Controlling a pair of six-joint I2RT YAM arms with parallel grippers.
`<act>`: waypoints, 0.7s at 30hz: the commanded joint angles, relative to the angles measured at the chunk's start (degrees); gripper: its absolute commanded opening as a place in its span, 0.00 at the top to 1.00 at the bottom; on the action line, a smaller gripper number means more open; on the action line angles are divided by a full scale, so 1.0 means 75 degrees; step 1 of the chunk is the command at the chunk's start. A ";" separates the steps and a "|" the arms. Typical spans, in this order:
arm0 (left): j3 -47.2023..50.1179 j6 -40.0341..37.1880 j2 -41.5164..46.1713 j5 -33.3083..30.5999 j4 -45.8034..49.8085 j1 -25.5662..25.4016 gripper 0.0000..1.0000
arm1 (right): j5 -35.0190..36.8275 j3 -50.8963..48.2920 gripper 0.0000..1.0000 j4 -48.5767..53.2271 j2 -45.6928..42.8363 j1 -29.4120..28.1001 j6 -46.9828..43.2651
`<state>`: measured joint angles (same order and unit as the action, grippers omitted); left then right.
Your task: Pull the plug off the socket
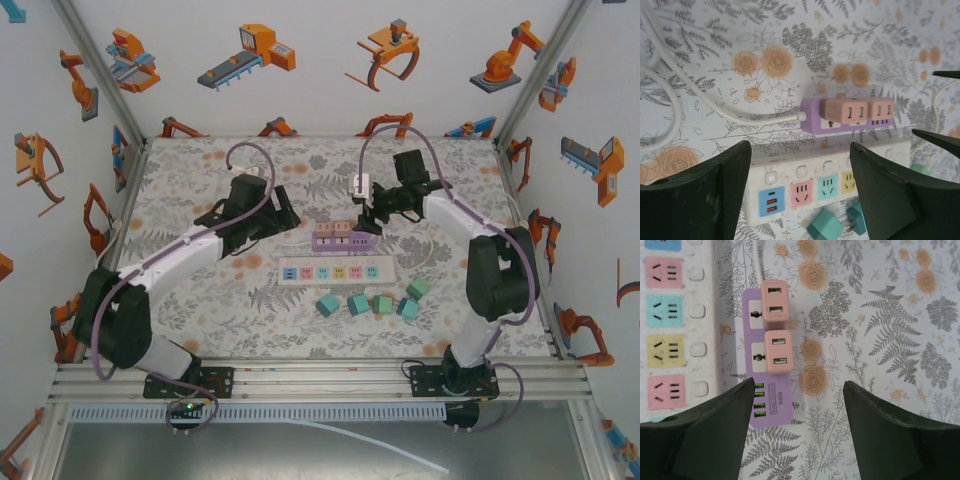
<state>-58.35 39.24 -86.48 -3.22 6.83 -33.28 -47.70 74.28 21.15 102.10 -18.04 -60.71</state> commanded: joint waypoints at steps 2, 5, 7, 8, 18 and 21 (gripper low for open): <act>-0.0299 0.0474 -0.0636 0.0372 -0.0213 0.0031 0.29 | 0.0206 0.0490 0.35 0.0798 0.0378 -0.0232 -0.0749; -0.0397 0.0510 -0.1091 0.0499 -0.0322 0.0019 0.31 | 0.0138 0.0692 0.37 0.0980 0.0653 -0.0321 -0.0886; -0.0452 0.0533 -0.1375 0.0666 -0.0438 0.0019 0.33 | 0.0114 0.0768 0.39 0.1031 0.0820 -0.0357 -0.0906; -0.0476 0.0533 -0.1482 0.0765 -0.0502 0.0008 0.33 | 0.0136 0.0800 0.40 0.1053 0.0882 -0.0369 -0.0917; -0.0924 0.0406 -0.2352 0.0619 -0.0464 -0.0173 0.38 | 0.0167 0.0924 0.53 0.1259 0.1322 -0.0626 -0.0986; -0.1063 0.0237 -0.2493 0.0433 -0.0256 -0.0261 0.38 | 0.0228 0.0918 0.57 0.1259 0.1374 -0.0641 -0.0988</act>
<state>-64.31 41.95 -104.53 1.43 3.62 -34.54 -46.11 79.59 28.73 111.63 -22.48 -67.24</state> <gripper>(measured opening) 0.620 0.438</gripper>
